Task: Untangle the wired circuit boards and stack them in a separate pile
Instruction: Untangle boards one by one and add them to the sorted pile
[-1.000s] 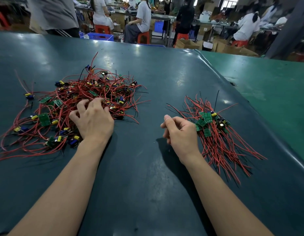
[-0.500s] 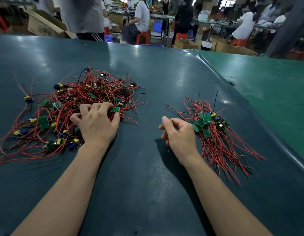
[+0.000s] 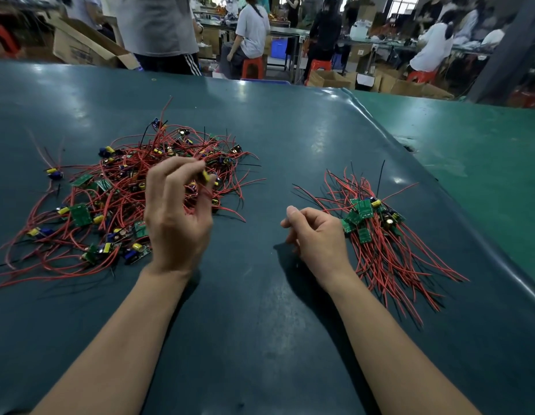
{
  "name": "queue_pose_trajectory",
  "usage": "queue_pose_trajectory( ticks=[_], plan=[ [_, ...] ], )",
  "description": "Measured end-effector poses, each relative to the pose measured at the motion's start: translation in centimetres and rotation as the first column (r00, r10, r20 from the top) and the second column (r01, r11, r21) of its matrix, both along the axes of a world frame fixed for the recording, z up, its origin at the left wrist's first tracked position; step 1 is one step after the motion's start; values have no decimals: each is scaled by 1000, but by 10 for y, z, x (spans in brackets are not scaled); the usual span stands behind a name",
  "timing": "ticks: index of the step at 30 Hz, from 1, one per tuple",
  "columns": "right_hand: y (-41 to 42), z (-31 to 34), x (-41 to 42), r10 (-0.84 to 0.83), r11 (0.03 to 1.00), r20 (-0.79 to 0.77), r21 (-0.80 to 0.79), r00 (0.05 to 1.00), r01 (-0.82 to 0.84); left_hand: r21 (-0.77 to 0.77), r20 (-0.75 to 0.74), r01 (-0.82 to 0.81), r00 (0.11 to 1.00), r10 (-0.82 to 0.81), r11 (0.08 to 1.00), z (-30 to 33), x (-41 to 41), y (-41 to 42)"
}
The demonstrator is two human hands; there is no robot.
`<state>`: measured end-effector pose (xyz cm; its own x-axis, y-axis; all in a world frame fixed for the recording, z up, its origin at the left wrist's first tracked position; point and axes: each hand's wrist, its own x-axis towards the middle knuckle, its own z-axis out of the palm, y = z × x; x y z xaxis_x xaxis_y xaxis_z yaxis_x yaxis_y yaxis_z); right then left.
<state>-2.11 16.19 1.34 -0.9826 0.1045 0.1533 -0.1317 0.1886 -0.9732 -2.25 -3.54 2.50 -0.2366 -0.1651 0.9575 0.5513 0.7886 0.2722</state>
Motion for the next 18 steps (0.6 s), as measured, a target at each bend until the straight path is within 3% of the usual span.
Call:
queue_pose_trajectory(
  ticks=[3,7,11,15,16,18],
  plan=[
    [-2,2,2,140,985,-19,-101,990,-142,73,55,263,962,-267,962,-3,10,22],
    [-5,5,3,315,912,11,-279,949,-299,517,245,467,722,-647,718,-6,17,50],
    [-2,5,1,291,895,7,-354,957,-270,842,259,342,421,-869,417,-4,11,49],
    [-1,6,2,288,912,13,-308,958,-270,972,135,162,195,-971,168,-3,7,43],
    [-1,6,3,287,910,11,-315,958,-269,979,115,145,174,-978,141,-3,5,43],
    [-1,6,4,253,919,9,-314,967,-238,977,147,129,175,-973,170,-3,5,44]
  ],
)
